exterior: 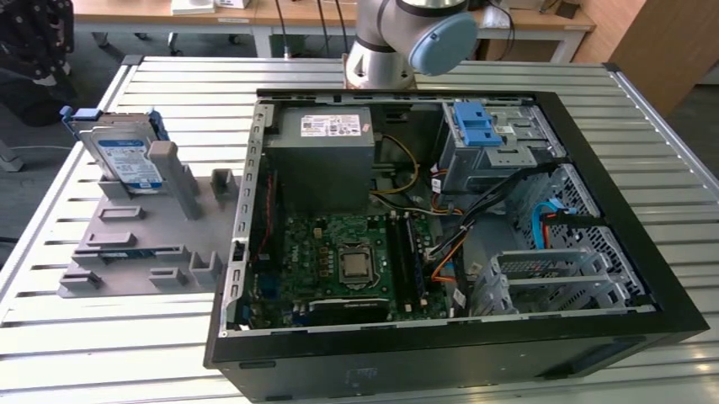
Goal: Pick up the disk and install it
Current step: 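Pick up the disk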
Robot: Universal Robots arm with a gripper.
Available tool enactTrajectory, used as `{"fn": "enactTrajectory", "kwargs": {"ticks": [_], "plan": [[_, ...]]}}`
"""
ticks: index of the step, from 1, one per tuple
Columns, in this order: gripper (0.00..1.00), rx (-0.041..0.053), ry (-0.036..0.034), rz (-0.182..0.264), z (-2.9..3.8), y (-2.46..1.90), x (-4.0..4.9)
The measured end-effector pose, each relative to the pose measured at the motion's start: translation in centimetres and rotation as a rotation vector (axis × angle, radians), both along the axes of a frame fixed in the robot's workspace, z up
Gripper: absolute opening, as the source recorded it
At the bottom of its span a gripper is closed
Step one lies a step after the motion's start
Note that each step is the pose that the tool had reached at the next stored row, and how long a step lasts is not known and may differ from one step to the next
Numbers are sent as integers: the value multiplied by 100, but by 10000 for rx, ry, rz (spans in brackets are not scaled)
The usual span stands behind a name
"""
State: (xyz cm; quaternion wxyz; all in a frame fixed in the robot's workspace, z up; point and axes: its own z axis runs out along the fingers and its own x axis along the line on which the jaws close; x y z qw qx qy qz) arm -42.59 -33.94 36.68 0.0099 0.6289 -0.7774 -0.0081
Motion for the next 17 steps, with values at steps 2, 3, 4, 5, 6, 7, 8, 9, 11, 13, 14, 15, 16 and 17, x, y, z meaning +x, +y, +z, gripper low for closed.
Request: {"fn": "enactTrajectory", "kwargs": {"ticks": [2, 3, 4, 5, 6, 7, 8, 9, 11, 13, 14, 15, 16, 17], "plan": [[11, 119, -8, 21, 0, -1, 0], [11, 166, -9, 42, 0, 0, 0], [11, 191, -12, 62, -2, 3, 1], [11, 201, -14, 127, -5, 4, 1], [11, 201, -12, 231, -7, 4, 1], [11, 202, -11, 358, -10, 4, 1], [11, 201, -9, 533, -13, 4, 1], [11, 202, -7, 712, -15, 4, 1], [11, 202, -10, 899, -19, 8, 0], [11, 201, -13, 903, -21, 36, 1], [11, 201, -13, 902, -21, 48, 1], [11, 202, -13, 903, -21, 52, 1], [11, 201, -13, 903, -22, 52, 0], [11, 201, -13, 904, -22, 52, 0]]}}
